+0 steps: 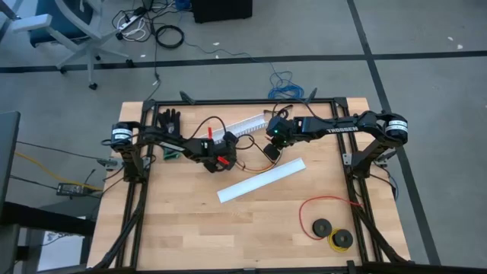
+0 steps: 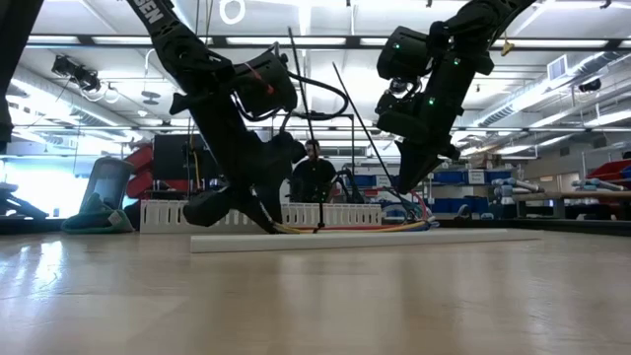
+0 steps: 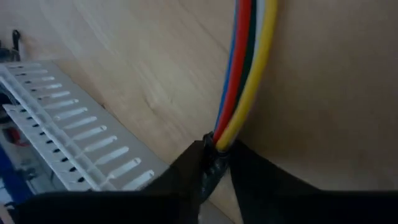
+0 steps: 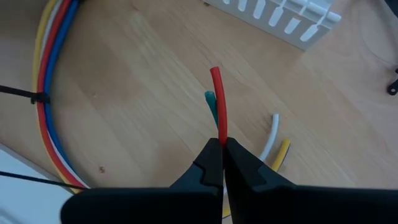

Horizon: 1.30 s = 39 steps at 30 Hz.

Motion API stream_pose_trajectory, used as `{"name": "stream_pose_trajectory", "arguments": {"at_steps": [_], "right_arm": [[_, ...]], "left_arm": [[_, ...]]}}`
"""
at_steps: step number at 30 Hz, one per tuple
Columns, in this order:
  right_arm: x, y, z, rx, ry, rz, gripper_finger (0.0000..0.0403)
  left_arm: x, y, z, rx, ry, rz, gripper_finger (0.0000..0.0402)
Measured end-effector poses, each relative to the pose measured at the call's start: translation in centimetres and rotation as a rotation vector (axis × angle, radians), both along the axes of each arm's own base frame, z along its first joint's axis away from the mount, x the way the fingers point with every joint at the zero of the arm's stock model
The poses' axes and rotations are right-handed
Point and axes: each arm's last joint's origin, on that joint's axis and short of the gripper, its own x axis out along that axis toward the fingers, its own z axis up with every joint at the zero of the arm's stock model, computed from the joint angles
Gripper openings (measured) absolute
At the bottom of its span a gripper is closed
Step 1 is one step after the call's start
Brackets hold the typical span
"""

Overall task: Ziptie cables
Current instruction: Put the zip-tied cables into the white cable duct

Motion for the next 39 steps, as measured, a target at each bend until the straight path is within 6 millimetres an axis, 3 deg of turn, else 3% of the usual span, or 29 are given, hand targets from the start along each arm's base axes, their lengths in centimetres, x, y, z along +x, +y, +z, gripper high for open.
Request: {"name": "stream_pose_trajectory", "arguments": {"at_steps": [4,11,16,20,25,30,39], "right_arm": [[0.0,0.0,0.0,0.000,0.000,0.000,0.0000],[0.1,0.3,0.0,-0.009,0.004,0.025,0.0000],[0.2,0.8,0.7,-0.018,-0.021,0.031,0.0000],[-0.3,1.5,2.3,-0.031,-0.078,0.038,0.0000],[-0.8,2.3,5.2,-0.178,-0.195,0.054,0.0000],[-0.8,1.9,6.3,-0.218,-0.263,0.071,0.0000],[-1.0,1.6,5.2,-0.174,-0.182,0.074,0.0000]], "left_arm": [[0.3,0.0,0.3,0.028,-0.016,0.040,0.0020],[0.7,-1.8,1.7,0.226,0.031,0.124,0.0012],[1.0,-3.0,3.8,0.250,0.023,0.195,0.0001],[1.8,-4.1,6.3,0.234,-0.040,0.237,0.0000],[2.4,-4.4,8.6,0.289,-0.069,0.275,0.0000],[1.8,-3.6,8.7,0.305,-0.023,0.334,0.0000],[1.4,-3.6,7.9,0.030,0.014,0.346,0.0025]]}}
